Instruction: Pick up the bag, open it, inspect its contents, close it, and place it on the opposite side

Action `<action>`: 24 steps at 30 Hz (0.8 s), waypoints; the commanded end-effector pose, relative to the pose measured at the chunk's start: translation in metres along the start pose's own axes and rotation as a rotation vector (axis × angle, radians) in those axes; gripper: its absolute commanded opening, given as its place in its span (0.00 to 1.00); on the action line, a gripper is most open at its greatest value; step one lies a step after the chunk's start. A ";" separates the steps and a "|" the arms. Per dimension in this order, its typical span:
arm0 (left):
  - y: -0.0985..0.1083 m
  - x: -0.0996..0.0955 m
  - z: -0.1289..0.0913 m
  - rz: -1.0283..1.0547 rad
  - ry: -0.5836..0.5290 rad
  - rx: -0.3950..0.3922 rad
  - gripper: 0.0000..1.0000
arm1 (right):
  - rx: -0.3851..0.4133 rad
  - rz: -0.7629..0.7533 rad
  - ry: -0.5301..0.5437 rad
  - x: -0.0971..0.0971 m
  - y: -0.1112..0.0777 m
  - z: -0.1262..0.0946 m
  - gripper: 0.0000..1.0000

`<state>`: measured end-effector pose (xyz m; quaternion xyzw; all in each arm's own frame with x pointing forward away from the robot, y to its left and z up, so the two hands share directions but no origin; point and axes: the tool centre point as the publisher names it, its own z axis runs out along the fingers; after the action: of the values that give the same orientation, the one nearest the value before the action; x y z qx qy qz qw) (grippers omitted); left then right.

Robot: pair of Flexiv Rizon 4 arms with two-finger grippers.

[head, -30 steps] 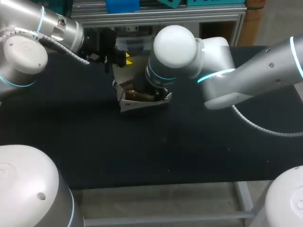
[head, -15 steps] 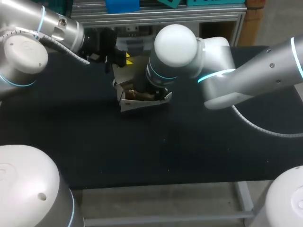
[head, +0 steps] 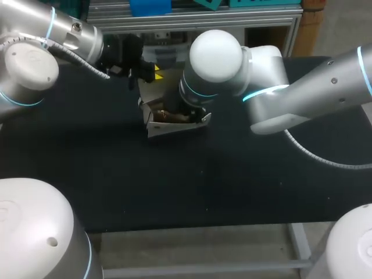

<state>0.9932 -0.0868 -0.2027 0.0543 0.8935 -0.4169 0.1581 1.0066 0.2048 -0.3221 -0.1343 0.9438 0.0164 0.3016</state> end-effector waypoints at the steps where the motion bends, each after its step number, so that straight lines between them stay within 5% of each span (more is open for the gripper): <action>1: -0.001 0.000 -0.001 -0.001 0.001 0.000 0.00 | 0.005 0.009 -0.032 0.000 -0.002 -0.002 0.79; 3: 0.000 0.000 0.000 -0.004 0.003 -0.003 0.00 | 0.011 0.021 -0.064 -0.003 -0.004 -0.010 0.67; 4: 0.000 0.000 0.001 -0.006 0.005 -0.005 0.00 | 0.015 0.025 -0.089 -0.006 -0.005 -0.018 0.49; 6: 0.001 0.000 0.001 -0.009 0.006 -0.006 0.00 | 0.021 0.027 -0.128 -0.010 -0.006 -0.029 0.39; 20: -0.004 0.003 0.004 -0.050 0.005 -0.031 0.00 | 0.022 0.010 -0.317 -0.015 -0.001 -0.094 0.38; 24: -0.009 0.009 0.003 -0.092 0.031 -0.020 0.00 | 0.021 0.008 -0.350 -0.010 0.000 -0.108 0.27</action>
<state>0.9843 -0.0953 -0.2045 0.0189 0.9009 -0.4137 0.1297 0.9689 0.2033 -0.2328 -0.1232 0.8881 0.0270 0.4420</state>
